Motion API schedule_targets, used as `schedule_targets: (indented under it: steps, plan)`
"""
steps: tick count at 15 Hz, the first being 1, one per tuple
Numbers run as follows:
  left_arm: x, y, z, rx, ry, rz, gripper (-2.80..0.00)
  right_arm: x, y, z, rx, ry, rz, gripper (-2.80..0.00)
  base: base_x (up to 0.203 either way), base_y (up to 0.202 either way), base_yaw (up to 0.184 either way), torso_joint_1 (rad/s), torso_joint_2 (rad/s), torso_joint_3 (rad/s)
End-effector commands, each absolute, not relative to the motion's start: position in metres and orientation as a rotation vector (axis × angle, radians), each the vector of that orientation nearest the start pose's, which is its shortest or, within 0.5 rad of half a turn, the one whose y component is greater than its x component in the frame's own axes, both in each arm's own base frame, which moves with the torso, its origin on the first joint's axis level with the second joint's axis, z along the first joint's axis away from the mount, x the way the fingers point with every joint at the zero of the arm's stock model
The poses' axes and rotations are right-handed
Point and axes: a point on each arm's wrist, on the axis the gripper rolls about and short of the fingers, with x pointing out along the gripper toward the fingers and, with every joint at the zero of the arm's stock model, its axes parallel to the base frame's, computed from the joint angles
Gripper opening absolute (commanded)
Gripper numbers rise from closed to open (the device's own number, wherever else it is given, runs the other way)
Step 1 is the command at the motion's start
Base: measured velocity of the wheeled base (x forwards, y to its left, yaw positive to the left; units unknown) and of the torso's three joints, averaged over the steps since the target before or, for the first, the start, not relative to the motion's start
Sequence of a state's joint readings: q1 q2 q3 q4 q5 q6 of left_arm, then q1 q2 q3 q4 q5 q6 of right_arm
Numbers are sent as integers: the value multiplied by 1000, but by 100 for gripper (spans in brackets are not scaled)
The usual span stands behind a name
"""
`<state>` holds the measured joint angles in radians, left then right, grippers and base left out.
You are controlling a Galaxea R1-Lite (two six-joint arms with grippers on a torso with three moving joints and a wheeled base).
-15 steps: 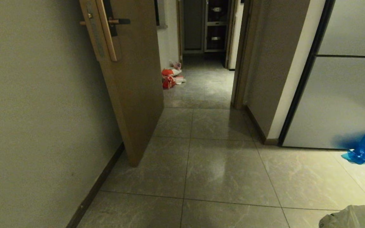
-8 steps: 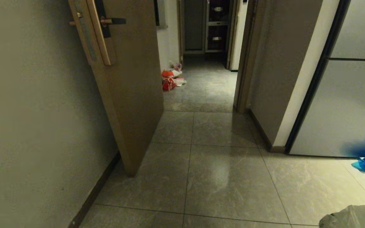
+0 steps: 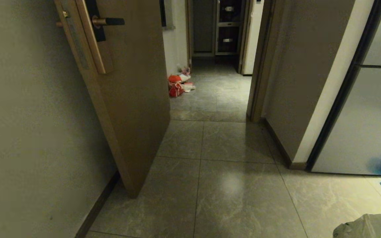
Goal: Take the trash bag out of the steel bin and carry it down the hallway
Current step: Put the trash bag at the door
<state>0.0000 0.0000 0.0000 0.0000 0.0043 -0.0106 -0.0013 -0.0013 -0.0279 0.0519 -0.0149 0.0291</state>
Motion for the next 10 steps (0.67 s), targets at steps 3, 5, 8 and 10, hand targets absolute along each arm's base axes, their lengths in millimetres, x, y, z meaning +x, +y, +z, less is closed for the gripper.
schedule_targets:
  steps: [3,5,8,10]
  plan:
    - [-23,0,75,-6,2,5,-280,-25,0,78,29,26,-17,-280,112,-7,3,2,-1,3]
    - [-23,0,75,-8,2,5,-280,-25,0,78,29,24,-17,-280,0,0,0,0,0,0]
    - [-23,0,75,-8,3,5,-280,-25,0,78,29,25,-17,-280,2,-159,4,3,3,2]
    - [-23,0,75,-8,2,5,-280,-25,0,78,29,24,-16,-280,0,-196,1,6,4,1]
